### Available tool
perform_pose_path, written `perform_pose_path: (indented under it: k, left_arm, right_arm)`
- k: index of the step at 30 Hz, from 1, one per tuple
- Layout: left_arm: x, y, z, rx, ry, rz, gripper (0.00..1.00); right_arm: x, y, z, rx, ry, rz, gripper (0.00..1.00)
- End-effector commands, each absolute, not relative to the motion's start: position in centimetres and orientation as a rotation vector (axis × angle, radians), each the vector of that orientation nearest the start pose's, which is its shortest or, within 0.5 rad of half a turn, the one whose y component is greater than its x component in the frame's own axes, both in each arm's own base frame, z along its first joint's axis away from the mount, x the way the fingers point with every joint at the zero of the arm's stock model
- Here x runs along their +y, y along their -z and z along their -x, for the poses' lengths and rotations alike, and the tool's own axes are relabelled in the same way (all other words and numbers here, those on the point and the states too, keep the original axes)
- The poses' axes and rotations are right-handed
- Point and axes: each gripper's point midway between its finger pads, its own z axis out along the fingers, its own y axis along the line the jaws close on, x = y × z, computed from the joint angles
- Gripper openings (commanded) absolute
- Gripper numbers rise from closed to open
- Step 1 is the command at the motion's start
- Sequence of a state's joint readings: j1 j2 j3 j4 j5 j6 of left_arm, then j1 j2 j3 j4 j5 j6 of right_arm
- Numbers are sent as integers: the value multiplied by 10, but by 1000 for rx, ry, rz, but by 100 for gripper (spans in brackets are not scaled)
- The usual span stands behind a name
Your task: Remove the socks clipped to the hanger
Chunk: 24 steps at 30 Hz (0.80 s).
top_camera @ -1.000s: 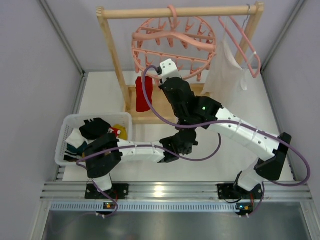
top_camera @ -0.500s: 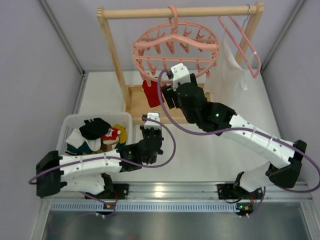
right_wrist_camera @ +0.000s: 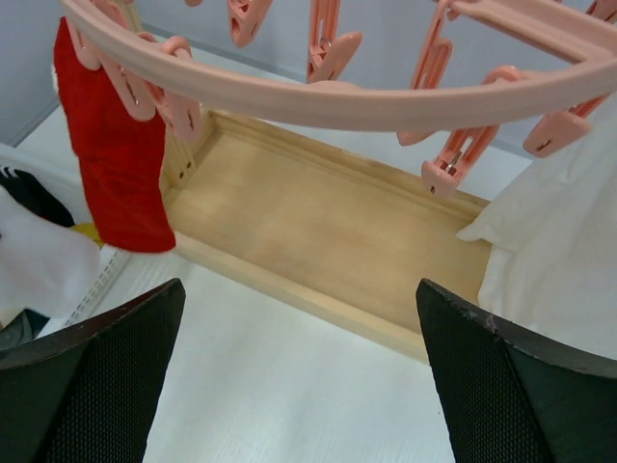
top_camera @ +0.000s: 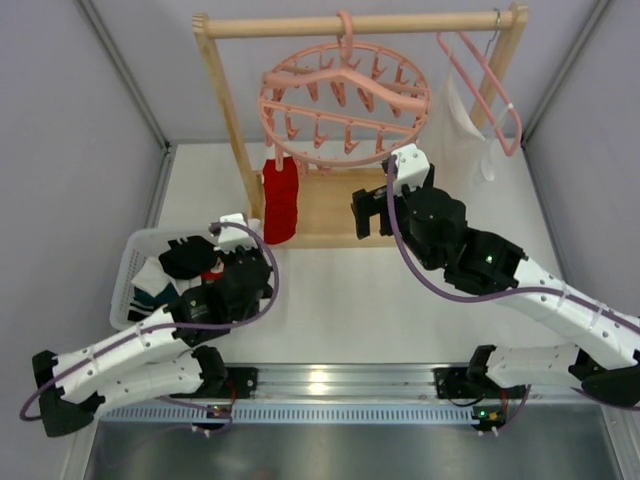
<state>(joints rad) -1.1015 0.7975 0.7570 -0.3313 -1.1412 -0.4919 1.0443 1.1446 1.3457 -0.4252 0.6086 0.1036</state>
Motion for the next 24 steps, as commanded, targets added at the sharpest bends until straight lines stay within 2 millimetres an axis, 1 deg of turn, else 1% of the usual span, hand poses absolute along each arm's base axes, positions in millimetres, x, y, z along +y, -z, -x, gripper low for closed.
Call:
perform_pose_path:
  k: [1,2,4,5,11,13,14,15,16,17,18,19,20,21,22,24]
  left_arm:
    - [-101,-263,-246,1763,65,267,0]
    - [-90,-259,-252,1785,56,299,0]
    - [-80,-254,-255,1797,41,319,0]
    - [-75,-254,-256,1796,30,335,0]
    - [-68,-241,-257,1832,2,388,0]
    - [-71,-235,-260,1864,28,385,0]
    - [-65,-229,-262,1878,14,416,0]
    - [-64,-222,-263,1904,14,423,0]
    - [-55,-217,-265,1916,-10,458,1]
    - [-52,-209,-265,1930,-20,474,3]
    - [-52,-201,-266,1957,-12,478,5]
    - [-44,-194,-267,1966,-29,517,6]
    - [-41,-186,-267,1985,-32,533,5]
    - [-43,-176,-269,2023,-21,538,5]
    - [-35,-169,-272,2035,-35,576,5]
    - [-31,-156,-276,2066,-38,602,4]
  right_arm:
    - [245,-388,-248,1670,-399,323,99]
    - [241,-391,-245,1662,-412,313,99]
    - [237,-389,-244,1663,-408,306,99]
    - [233,-391,-243,1655,-411,299,99]
    - [231,-392,-242,1655,-409,299,99]
    - [231,-393,-241,1655,-414,299,99]
    - [231,-392,-241,1658,-413,300,99]
    - [231,-391,-241,1658,-412,303,99]
    - [231,-390,-240,1660,-415,305,99]
    - [231,-389,-240,1662,-417,305,100]
    - [231,-389,-239,1661,-419,306,99]
    - [231,-387,-239,1664,-417,307,100]
    - [231,-388,-239,1661,-419,306,99]
    - [230,-388,-239,1661,-419,306,99]
    - [231,-386,-239,1664,-419,307,99]
    - [232,-386,-240,1665,-420,309,100]
